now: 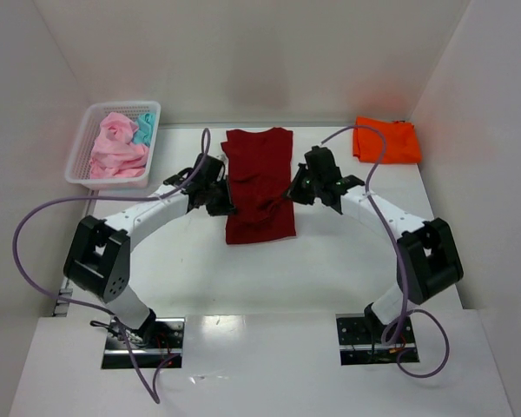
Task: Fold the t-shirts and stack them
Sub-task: Grab the bottom of the folded rectangular tshirt with both arms, then fold the folded rectangular tshirt in 1/3 of the way
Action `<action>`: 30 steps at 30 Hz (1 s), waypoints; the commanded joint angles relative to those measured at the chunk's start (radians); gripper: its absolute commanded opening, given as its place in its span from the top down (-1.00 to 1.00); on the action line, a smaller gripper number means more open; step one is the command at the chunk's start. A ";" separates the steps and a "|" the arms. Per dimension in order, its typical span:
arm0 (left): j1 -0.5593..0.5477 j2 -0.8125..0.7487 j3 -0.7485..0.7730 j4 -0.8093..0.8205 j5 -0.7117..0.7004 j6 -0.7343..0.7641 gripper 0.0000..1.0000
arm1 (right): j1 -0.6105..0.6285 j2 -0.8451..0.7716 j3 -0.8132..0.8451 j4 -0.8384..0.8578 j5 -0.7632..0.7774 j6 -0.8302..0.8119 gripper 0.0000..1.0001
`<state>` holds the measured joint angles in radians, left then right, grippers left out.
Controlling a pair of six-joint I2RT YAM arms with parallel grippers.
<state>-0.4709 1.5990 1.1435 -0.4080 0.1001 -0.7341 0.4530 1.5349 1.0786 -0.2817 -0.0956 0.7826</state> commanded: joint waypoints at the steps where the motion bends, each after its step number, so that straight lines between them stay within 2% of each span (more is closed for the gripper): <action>1: 0.050 0.051 0.071 0.066 0.064 0.070 1.00 | -0.011 0.057 0.083 0.107 -0.018 -0.040 0.99; 9: 0.135 0.197 0.179 0.097 0.185 0.114 1.00 | -0.068 0.153 0.164 0.116 -0.027 -0.071 0.99; 16: 0.135 0.334 0.330 0.065 0.285 0.162 0.95 | -0.102 0.243 0.234 0.116 -0.039 -0.102 0.99; 21: 0.164 0.395 0.380 0.051 0.285 0.171 0.95 | -0.102 0.327 0.299 0.116 -0.058 -0.121 0.97; 30: 0.219 0.386 0.381 0.028 0.202 0.151 0.98 | -0.102 0.450 0.385 0.107 -0.067 -0.141 0.94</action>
<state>-0.2684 1.9923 1.4948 -0.3824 0.3271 -0.5983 0.3553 1.9751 1.4059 -0.2157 -0.1581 0.6670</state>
